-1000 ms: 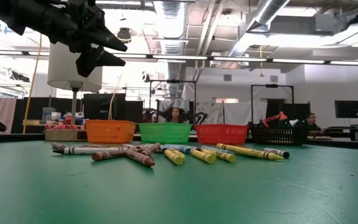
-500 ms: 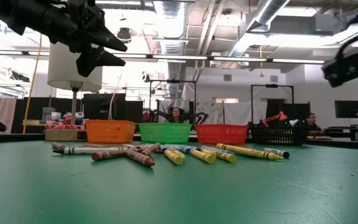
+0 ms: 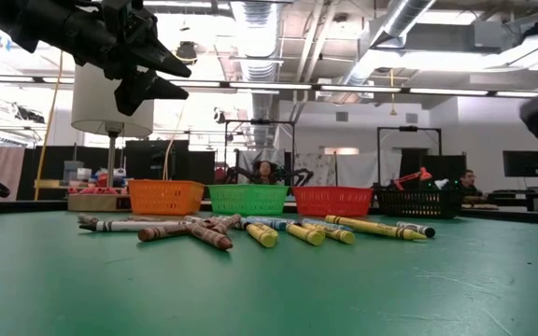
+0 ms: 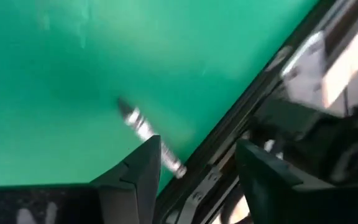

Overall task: Sort crayons
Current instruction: Put the black crayon into the red bin

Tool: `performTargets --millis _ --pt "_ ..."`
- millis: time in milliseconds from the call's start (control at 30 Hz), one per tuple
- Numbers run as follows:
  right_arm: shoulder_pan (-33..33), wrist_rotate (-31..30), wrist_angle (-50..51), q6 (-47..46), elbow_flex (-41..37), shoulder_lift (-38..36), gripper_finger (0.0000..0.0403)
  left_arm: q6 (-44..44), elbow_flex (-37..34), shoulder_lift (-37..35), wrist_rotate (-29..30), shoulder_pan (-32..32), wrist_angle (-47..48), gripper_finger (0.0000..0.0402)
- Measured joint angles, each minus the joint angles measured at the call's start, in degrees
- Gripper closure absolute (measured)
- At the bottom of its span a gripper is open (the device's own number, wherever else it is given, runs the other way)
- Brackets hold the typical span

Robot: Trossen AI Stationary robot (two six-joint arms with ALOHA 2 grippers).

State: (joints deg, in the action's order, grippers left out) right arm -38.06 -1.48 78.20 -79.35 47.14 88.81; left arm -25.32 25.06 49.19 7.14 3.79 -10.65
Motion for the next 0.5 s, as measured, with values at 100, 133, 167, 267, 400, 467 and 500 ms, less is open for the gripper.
performTargets --millis 100,133,167,267,400,467,500 --pt "-0.1 1.0 -3.3 4.3 -1.6 0.0 0.0203 0.0 0.0 0.0 0.0 0.0 0.1 0.021" --pt "0.0 1.3 -3.9 5.7 -2.0 0.1 0.0204 0.0 0.0 0.0 0.0 0.0 0.1 0.021" --pt "0.3 1.3 -4.3 7.1 -2.4 0.3 0.0204 0.0 0.0 0.0 0.0 0.0 0.1 0.021" --pt "1.6 1.3 -4.6 9.8 -4.0 0.5 0.0205 0.0 0.0 0.0 0.0 0.0 0.1 0.021" --pt "3.4 1.7 -6.6 13.8 -5.1 0.4 0.0206 0.0 0.0 0.0 0.0 0.0 0.2 0.021" --pt "4.0 2.9 -8.6 16.4 -5.1 0.4 0.0206 0.0 0.0 0.0 0.0 0.0 0.5 0.021" --pt "4.2 3.3 -9.9 17.7 -5.1 0.4 0.0206 0.0 0.0 0.0 0.0 0.0 0.7 0.021"
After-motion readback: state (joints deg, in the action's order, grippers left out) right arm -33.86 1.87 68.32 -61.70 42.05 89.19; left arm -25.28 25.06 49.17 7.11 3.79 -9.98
